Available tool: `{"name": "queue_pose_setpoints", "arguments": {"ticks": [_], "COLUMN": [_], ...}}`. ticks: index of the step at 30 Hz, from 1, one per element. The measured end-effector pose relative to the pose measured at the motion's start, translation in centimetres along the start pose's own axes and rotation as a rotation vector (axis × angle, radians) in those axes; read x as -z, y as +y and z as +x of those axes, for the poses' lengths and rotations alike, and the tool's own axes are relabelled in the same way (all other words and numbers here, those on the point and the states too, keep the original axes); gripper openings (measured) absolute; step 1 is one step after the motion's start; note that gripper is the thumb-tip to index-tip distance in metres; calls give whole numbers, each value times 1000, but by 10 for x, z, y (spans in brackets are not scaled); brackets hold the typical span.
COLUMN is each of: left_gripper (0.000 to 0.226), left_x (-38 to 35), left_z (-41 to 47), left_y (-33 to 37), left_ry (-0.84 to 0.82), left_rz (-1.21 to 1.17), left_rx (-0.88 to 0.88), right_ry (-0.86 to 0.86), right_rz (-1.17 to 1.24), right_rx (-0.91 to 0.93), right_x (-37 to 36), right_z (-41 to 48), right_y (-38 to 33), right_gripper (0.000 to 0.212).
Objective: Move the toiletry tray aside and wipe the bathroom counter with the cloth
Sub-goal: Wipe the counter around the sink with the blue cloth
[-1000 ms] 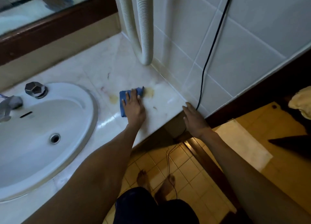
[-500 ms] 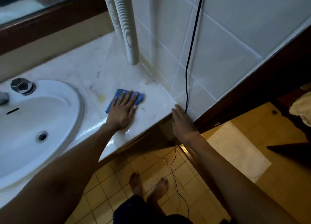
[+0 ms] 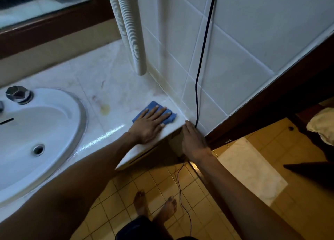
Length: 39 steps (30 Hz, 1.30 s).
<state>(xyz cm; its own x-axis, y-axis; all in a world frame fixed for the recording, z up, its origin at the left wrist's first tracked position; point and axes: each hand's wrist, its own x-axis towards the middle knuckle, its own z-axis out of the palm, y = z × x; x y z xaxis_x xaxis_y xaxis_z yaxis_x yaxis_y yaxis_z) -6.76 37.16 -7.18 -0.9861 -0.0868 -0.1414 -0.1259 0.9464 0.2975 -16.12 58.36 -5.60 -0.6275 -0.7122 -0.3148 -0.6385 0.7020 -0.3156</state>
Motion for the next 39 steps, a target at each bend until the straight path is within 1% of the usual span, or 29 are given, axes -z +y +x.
{"name": "queue_pose_setpoints", "arguments": {"ticks": [1, 3, 6, 8, 9, 11, 14, 16, 17, 18, 21, 24, 26, 29, 32, 34, 37, 39], "left_gripper": [55, 55, 56, 57, 57, 58, 56, 55, 55, 55, 56, 57, 56, 57, 56, 55, 58, 58], "left_x": [5, 14, 21, 21, 19, 13, 1, -1, 3, 7, 19, 18, 7, -10, -15, -10, -12, -16], "left_z": [8, 32, 72, 91, 95, 88, 54, 39, 41, 47, 75, 84, 72, 40, 25, 24, 9, -18], "left_y": [-11, -27, -33, -25, -19, -1, 20, 13, 4, -5, -21, -8, 13, 36, 28, 21, 31, 33], "left_ry": [10, 51, 114, 124, 123, 122, 102, 52, 39, 38, 45, 66, 89, 67, 23, 23, 51, 30], "left_rz": [-2, -40, -120, -179, -180, -159, -132, -95, -83, -79, -90, -113, -116, -82, -52, -54, -106, -92], "left_rx": [55, 235, 472, 558, 567, 515, 280, 143, 128, 155, 340, 424, 381, 208, 94, 105, 223, 203], "right_ry": [-4, -5, 1, 12, 30, 79, 139, 154, 159, 160, 131, 102, 106, 126, 146, 144, 140, 145], "right_rz": [-4, -17, -21, -15, -9, -8, -30, -25, -30, -39, -42, -42, -42, -4, 1, -16, -8, 4], "right_rx": [2, 9, 8, 6, 10, 28, 44, 39, 39, 42, 39, 22, 17, -12, -28, -27, -24, 20], "right_x": [0, -2, -7, -9, -8, -4, 4, 7, 7, 6, 2, -1, -2, 1, 3, 3, 3, 4], "right_z": [0, 1, 0, 0, 1, 5, 8, 9, 9, 9, 8, 6, 6, 4, 1, 2, 4, 8], "right_y": [1, 3, 3, 2, 1, -4, -12, -17, -18, -18, -12, -6, -4, -7, -10, -12, -16, -21], "right_gripper": [69, 68, 66, 65, 65, 65, 64, 64, 64, 63, 63, 65, 66, 68, 69, 67, 64, 58]}}
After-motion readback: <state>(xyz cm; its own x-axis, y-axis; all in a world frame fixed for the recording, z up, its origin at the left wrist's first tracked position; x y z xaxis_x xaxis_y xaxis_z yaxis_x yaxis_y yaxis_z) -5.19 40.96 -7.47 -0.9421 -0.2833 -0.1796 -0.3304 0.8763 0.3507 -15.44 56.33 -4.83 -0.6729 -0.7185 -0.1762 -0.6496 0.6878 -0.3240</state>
